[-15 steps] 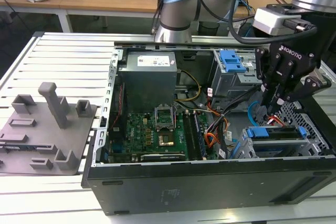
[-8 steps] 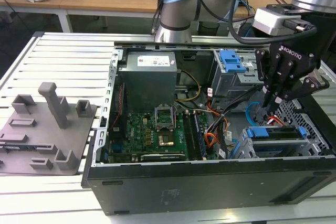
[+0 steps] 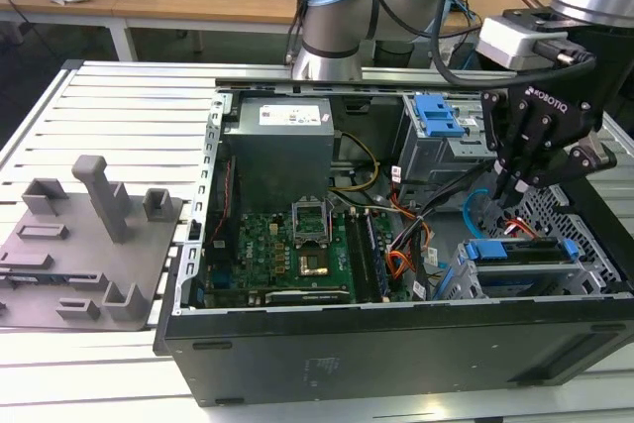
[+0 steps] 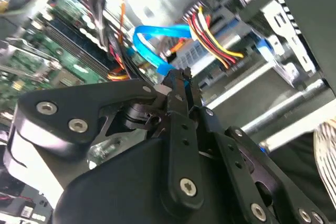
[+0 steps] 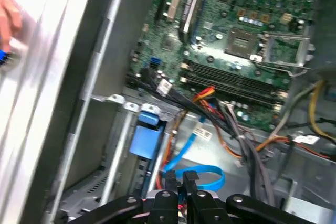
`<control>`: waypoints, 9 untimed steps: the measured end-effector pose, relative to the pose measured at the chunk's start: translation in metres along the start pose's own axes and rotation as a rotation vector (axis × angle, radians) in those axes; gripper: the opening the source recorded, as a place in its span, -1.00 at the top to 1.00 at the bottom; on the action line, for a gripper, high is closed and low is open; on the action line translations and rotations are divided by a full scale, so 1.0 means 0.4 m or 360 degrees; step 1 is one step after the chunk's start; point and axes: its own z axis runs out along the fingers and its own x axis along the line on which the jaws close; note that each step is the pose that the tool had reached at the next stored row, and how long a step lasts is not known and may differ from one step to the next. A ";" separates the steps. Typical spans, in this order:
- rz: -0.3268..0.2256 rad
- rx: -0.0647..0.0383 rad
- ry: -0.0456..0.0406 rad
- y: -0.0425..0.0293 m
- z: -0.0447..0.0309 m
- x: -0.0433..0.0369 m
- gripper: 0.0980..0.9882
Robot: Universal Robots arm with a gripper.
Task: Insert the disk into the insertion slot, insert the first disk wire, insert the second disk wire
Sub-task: 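Insert the second disk wire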
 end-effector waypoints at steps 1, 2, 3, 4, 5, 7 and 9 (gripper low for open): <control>-0.0002 0.0027 -0.0086 0.001 0.000 0.005 0.85; -0.0003 0.0045 -0.0146 0.002 0.001 0.006 0.85; -0.0004 0.0049 -0.0159 0.002 0.001 0.007 0.85; -0.0004 0.0050 -0.0161 0.002 0.002 0.006 0.85; -0.0004 0.0049 -0.0161 0.002 0.006 0.006 0.85; -0.0004 0.0050 -0.0161 0.002 0.011 0.007 0.85; -0.0004 0.0049 -0.0161 0.003 0.018 0.010 0.85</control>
